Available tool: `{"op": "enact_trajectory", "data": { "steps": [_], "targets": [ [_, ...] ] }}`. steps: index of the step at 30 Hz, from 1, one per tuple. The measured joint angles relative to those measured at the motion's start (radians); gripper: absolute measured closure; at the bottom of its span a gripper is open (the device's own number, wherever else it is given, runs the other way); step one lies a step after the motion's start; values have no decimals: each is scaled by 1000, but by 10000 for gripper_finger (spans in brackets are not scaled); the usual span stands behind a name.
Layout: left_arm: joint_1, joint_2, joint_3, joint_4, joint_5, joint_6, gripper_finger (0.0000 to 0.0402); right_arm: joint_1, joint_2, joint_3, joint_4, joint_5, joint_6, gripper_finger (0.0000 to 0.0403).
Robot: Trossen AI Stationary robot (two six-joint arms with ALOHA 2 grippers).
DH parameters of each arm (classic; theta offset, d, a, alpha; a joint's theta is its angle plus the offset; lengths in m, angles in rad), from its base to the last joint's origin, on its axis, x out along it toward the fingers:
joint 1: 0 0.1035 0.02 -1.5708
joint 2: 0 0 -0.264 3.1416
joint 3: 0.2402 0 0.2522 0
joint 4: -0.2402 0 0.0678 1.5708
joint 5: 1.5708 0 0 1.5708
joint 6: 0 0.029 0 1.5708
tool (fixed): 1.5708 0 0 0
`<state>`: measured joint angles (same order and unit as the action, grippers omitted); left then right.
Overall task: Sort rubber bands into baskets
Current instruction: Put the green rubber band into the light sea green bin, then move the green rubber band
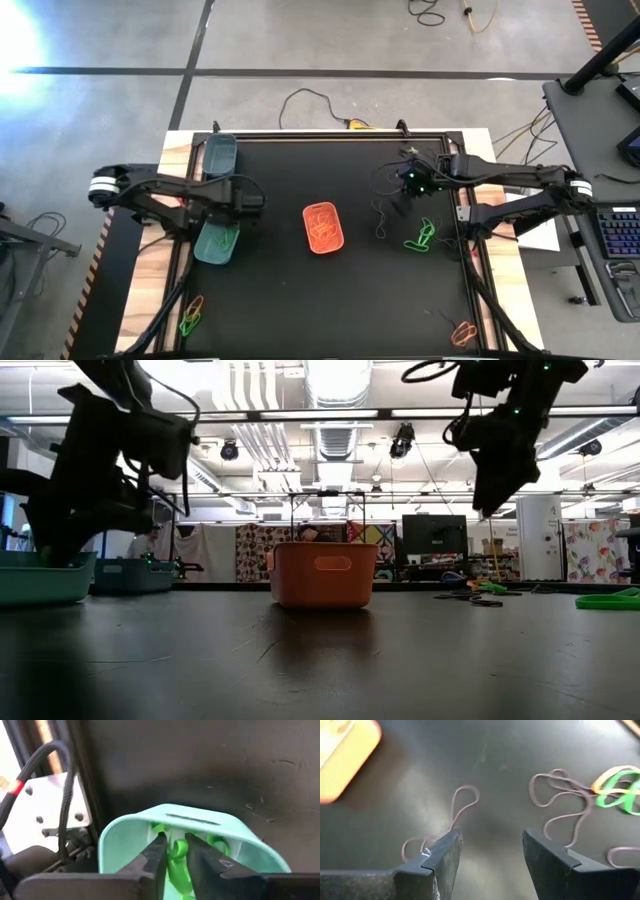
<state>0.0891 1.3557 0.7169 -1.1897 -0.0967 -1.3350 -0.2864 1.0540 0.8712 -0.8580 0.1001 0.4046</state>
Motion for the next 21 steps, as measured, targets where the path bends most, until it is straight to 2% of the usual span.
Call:
{"op": "enact_trajectory", "data": {
  "steps": [3,7,12,15,21],
  "targets": [
    [5,12,-3,6,0,38,307,22,-6,-5,-11,-49,-22,202],
    [6,1,1,-32,11,51,240,75,-28,1,-55,-55,-34,202],
    [-28,-51,102,-98,-7,93,174,166,-58,15,-118,-51,17,202],
    [-68,-89,197,-95,-98,141,153,245,-58,35,-182,-51,93,202],
    [-192,-149,329,47,-337,314,147,448,-27,61,-257,-48,344,202]
  ]
}}
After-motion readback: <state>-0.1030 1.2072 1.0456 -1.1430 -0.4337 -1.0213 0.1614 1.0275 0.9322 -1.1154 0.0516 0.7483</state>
